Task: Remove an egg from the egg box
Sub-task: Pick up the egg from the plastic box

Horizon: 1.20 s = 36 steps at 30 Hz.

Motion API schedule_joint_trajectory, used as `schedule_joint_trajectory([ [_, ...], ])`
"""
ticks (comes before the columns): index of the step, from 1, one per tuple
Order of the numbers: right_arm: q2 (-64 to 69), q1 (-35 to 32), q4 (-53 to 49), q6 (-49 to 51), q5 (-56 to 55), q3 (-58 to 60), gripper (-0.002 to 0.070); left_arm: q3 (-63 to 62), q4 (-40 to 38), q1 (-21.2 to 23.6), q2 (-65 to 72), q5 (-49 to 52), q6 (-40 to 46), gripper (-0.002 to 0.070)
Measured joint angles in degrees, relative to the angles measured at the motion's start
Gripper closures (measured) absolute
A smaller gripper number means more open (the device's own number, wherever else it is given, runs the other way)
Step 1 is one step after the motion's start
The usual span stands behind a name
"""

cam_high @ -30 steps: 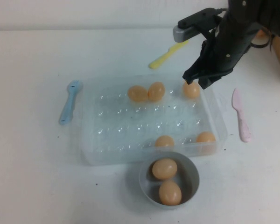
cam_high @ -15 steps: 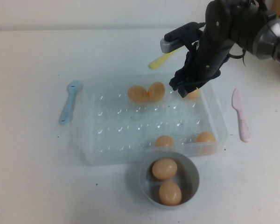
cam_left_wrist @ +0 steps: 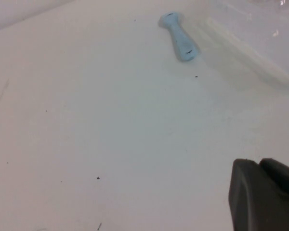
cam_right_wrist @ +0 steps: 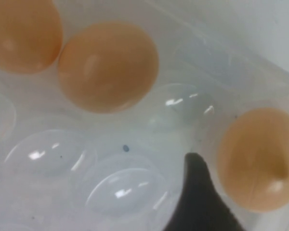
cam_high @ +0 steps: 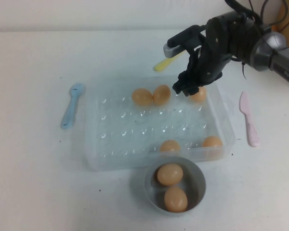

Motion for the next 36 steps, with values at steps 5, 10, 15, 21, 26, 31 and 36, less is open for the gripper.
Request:
schedule_joint_trajectory([
  [5,1.4,0.0,-1.7,2.0,-1.7,0.0,0.0307,0.0,0.0,0.0,0.0,0.0,0.0,0.0678],
  [10,2.3,0.0,-3.9,3.6,-2.8,0.0,0.0307,0.0,0.0,0.0,0.0,0.0,0.0,0.0678],
  [15,2.7,0.0,-5.6,5.7,-3.2,0.0,0.0307,0.0,0.0,0.0,0.0,0.0,0.0,0.0678],
  [21,3.2,0.0,-5.9,5.9,-3.8,-0.2,0.0307,0.0,0.0,0.0,0.0,0.0,0.0,0.0678],
  [26,3.3,0.0,-5.9,6.0,-3.8,-0.3,0.0349,0.0,0.0,0.0,0.0,0.0,0.0,0.0678],
  [31,4.0,0.0,-5.9,6.0,-0.1,-2.8,0.0353,0.0,0.0,0.0,0.0,0.0,0.0,0.0678],
  [36,4.3,0.0,-4.3,6.1,6.1,-9.5,0.0354,0.0,0.0,0.0,0.0,0.0,0.0,0.0678],
])
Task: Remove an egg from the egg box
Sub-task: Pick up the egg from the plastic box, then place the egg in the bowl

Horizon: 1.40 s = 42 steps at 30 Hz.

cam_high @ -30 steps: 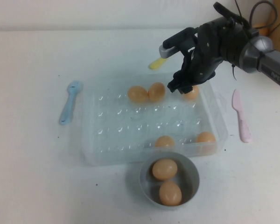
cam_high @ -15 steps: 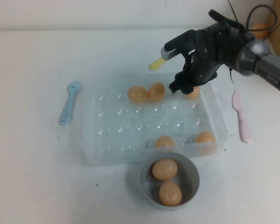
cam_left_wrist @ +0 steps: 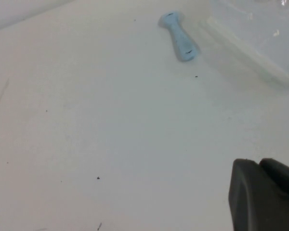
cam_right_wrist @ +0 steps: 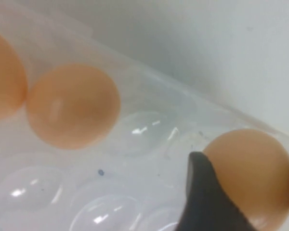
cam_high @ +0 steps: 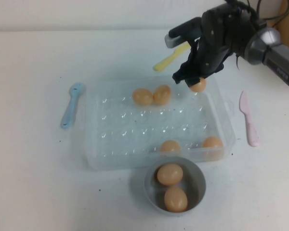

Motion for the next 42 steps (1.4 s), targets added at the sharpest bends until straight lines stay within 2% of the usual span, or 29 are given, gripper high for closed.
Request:
schedule_joint_trajectory([
  [8,-5.2,0.1,8.3,-3.5,8.8,-5.2,0.0356,0.0,0.0,0.0,0.0,0.0,0.0,0.0678],
  [15,-14.7,3.4,20.4,-10.5,9.7,4.6,0.0356,0.0,0.0,0.0,0.0,0.0,0.0,0.0678],
  [21,-23.1,13.4,16.6,-11.4,9.7,21.9,0.0358,0.0,0.0,0.0,0.0,0.0,0.0,0.0678],
  [25,-28.6,17.4,14.7,-8.7,8.5,33.6,0.0358,0.0,0.0,0.0,0.0,0.0,0.0,0.0678],
  [33,-34.3,18.3,12.3,-4.0,-1.2,49.5,0.0359,0.0,0.0,0.0,0.0,0.0,0.0,0.0678],
  [37,-34.3,18.3,11.9,-3.5,-7.6,51.6,0.0363,0.0,0.0,0.0,0.0,0.0,0.0,0.0678],
  [42,-33.7,18.3,9.7,-3.1,-10.0,51.6,0.0365,0.0,0.0,0.0,0.0,0.0,0.0,0.0678],
])
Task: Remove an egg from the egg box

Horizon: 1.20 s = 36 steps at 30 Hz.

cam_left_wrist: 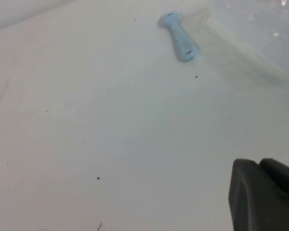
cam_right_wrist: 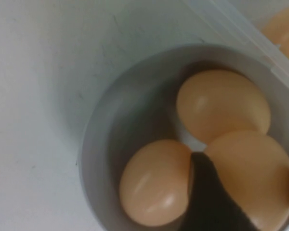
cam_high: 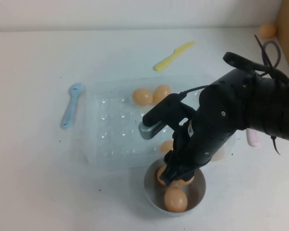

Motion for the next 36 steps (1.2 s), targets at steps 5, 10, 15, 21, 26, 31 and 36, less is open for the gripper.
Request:
schedule_joint_trajectory([
  [5,0.9,0.0,-0.4,0.0,1.2,0.0,0.0367,0.0,0.0,0.0,0.0,0.0,0.0,0.0678],
  [10,1.5,0.0,-0.4,0.0,3.7,0.0,0.0359,0.0,0.0,0.0,0.0,0.0,0.0,0.0678],
  [15,1.5,0.0,-0.6,2.0,4.4,0.0,0.019,0.0,0.0,0.0,0.0,0.0,0.0,0.0678],
  [21,0.3,0.0,-1.7,6.1,5.3,0.0,0.0212,0.0,0.0,0.0,0.0,0.0,0.0,0.0678],
  [26,-6.7,0.0,-1.8,7.2,2.5,0.0,0.0528,0.0,0.0,0.0,0.0,0.0,0.0,0.0678],
  [31,-18.4,0.0,-0.7,8.6,-6.3,3.6,0.0671,0.0,0.0,0.0,0.0,0.0,0.0,0.0678],
  [36,-30.7,0.0,-0.1,9.0,-21.4,14.4,0.0688,0.0,0.0,0.0,0.0,0.0,0.0,0.0678],
])
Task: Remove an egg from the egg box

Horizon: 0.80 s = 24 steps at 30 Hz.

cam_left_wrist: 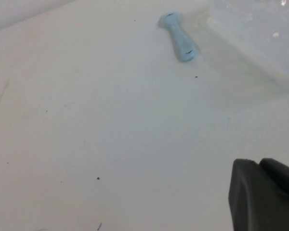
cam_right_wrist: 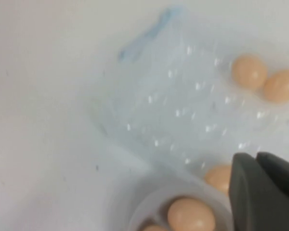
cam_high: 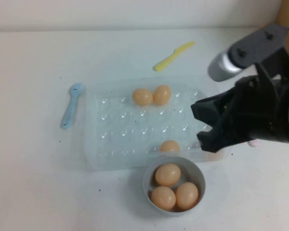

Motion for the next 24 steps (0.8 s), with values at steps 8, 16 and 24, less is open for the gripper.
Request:
schedule_joint_trajectory([
  [8,-13.3,0.0,-0.3,0.0,-9.3,13.8,0.0693,0.0,0.0,0.0,0.0,0.0,0.0,0.0678],
  [16,-24.1,0.0,-3.2,0.0,3.8,18.2,0.0694,0.0,0.0,0.0,0.0,0.0,0.0,0.0678],
  [24,-36.5,0.0,-3.6,0.0,-0.1,28.5,0.0694,0.0,0.0,0.0,0.0,0.0,0.0,0.0678],
])
